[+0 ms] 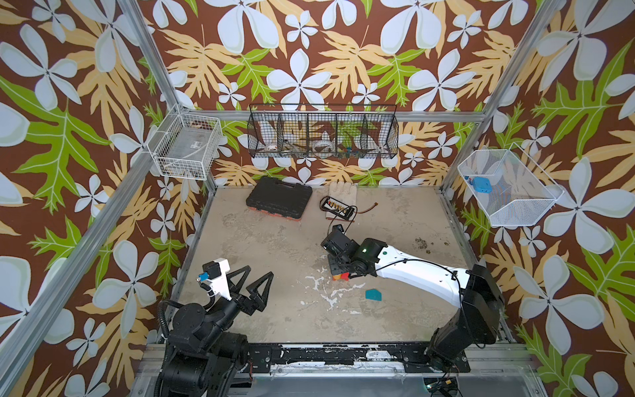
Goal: Build the wood block tower
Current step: 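Carry the yellow arch block over the stack and lower it on top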
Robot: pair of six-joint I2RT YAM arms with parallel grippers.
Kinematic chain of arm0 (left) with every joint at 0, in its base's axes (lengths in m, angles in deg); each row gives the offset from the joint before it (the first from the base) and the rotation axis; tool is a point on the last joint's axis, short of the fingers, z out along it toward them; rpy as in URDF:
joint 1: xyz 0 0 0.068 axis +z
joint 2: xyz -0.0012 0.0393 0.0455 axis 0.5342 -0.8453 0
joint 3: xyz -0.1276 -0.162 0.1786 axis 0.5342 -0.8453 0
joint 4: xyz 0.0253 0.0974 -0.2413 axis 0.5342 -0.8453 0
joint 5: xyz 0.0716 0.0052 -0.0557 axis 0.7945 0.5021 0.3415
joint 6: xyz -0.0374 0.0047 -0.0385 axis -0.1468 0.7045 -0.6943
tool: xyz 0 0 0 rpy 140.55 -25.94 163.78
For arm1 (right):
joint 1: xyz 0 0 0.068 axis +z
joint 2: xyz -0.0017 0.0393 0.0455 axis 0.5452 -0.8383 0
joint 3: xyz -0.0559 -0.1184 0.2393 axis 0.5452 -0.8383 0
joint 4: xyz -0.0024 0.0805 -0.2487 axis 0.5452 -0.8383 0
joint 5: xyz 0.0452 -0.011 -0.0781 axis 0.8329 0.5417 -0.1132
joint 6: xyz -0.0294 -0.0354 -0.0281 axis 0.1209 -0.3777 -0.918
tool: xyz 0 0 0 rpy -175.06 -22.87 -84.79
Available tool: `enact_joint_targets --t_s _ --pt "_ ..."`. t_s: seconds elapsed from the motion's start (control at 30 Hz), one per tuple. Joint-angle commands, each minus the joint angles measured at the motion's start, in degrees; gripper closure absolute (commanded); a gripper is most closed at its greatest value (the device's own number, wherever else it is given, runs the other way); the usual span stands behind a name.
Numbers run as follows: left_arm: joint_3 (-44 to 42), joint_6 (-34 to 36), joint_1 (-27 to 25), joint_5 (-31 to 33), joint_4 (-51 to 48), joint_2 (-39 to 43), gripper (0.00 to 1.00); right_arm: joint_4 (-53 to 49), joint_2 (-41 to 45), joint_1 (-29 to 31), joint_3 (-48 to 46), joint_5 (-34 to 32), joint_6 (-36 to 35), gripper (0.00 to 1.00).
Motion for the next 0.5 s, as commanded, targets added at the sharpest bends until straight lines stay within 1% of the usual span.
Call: enact_joint_targets --t_s 0.0,0.17,0.47 --pt "-0.21 -0.09 0.02 -0.33 1.5 0.03 0.0 0.59 -0.33 -0.27 -0.19 -0.17 -0.8 0.84" --pt "-0.21 -0.08 -0.02 -0.29 1.5 0.06 0.0 0.78 -0.43 -0.59 -0.23 0.19 -0.98 0.84" --pt "-0.21 -0.1 0.02 -0.33 1.64 0.07 0.0 0.39 -1.13 -0.67 0.37 0.16 -1.35 0.77"
